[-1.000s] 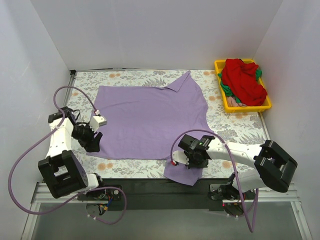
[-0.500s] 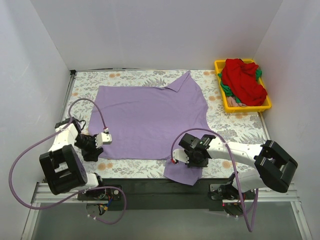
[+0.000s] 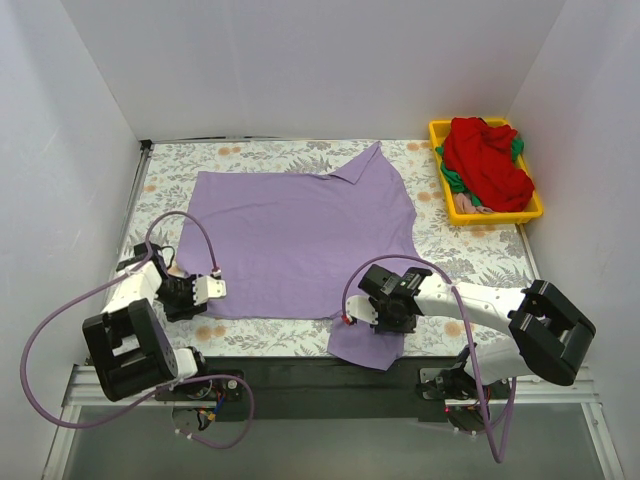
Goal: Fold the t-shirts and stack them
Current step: Fold the tshirt
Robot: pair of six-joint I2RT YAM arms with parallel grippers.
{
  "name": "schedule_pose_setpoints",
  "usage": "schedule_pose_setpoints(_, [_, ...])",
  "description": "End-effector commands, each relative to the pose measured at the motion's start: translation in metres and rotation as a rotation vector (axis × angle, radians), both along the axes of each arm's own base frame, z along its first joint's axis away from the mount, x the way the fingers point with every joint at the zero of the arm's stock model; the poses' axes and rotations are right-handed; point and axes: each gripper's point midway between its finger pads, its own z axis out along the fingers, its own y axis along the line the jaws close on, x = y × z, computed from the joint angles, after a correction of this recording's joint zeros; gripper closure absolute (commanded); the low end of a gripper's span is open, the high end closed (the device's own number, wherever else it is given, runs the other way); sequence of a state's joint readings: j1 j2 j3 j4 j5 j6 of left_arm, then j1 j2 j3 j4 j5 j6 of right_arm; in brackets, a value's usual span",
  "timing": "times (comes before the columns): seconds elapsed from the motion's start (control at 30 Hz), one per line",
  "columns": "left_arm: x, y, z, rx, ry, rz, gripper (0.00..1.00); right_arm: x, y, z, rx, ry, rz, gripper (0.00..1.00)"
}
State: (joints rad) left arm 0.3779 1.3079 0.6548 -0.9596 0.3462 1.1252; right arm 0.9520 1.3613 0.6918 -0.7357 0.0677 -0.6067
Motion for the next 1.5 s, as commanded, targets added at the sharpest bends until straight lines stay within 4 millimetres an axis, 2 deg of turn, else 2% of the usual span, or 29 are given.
schedule_pose_setpoints(0.0, [0.002,0.004,-0.013,0.036,-0.04,-0.047,0.6,0.007,0.012,0.008,0.042,-0.013,-0.003,0.99])
schedule_pose_setpoints(0.13, [-0.008,0.005,-0.023,0.055,-0.024,-0.056,0.67,0.009,0.013,0.01,0.047,-0.014,-0.007,0.99])
schedule_pose_setpoints(0.17, [-0.01,0.006,-0.023,0.061,-0.023,-0.06,0.76,0.01,0.014,0.011,0.052,-0.015,-0.007,0.99])
schedule_pose_setpoints(0.23, [-0.02,0.0,-0.022,0.045,0.006,-0.068,0.88,0.011,0.016,0.014,0.062,-0.014,-0.005,0.99])
schedule_pose_setpoints(0.27, [-0.021,-0.004,-0.017,0.024,0.0,-0.072,0.95,0.009,0.016,0.015,0.066,-0.009,-0.002,0.99])
schedule_pose_setpoints(0.3, [-0.03,-0.011,-0.014,-0.007,0.033,-0.068,0.97,0.009,0.016,0.017,0.075,-0.004,-0.001,0.99])
schedule_pose_setpoints(0.37, [-0.025,-0.015,-0.003,-0.043,0.025,-0.048,0.99,0.005,0.014,0.017,0.081,0.01,0.004,0.99])
schedule_pose_setpoints(0.5, [-0.018,-0.019,0.014,-0.094,0.05,0.051,1.0,0.004,0.013,0.027,0.126,0.01,0.031,0.99])
schedule_pose_setpoints(0.53, [-0.021,-0.02,0.018,-0.112,0.076,0.066,1.0,0.011,0.013,0.034,0.146,-0.002,0.015,0.99])
schedule_pose_setpoints(0.57, [-0.011,-0.016,0.028,-0.118,0.053,0.086,1.0,0.015,0.014,0.039,0.165,-0.013,0.009,0.99])
schedule_pose_setpoints(0.67, [0.0,-0.016,0.046,-0.171,0.05,0.136,1.0,0.03,0.015,0.063,0.233,-0.054,0.005,0.99])
schedule_pose_setpoints(0.9, [0.028,-0.014,0.072,-0.232,0.008,0.18,1.0,0.044,0.008,0.08,0.26,-0.062,0.002,0.99])
schedule_pose_setpoints(1.07, [0.044,-0.009,0.081,-0.25,0.0,0.214,1.0,0.065,0.009,0.094,0.272,-0.101,-0.003,0.99])
schedule_pose_setpoints(1.2, [0.059,-0.008,0.088,-0.273,-0.019,0.227,1.0,0.09,0.011,0.114,0.295,-0.151,-0.005,0.99])
schedule_pose_setpoints(1.47, [0.082,0.001,0.092,-0.277,-0.059,0.27,1.0,0.123,0.007,0.123,0.263,-0.176,0.013,0.99])
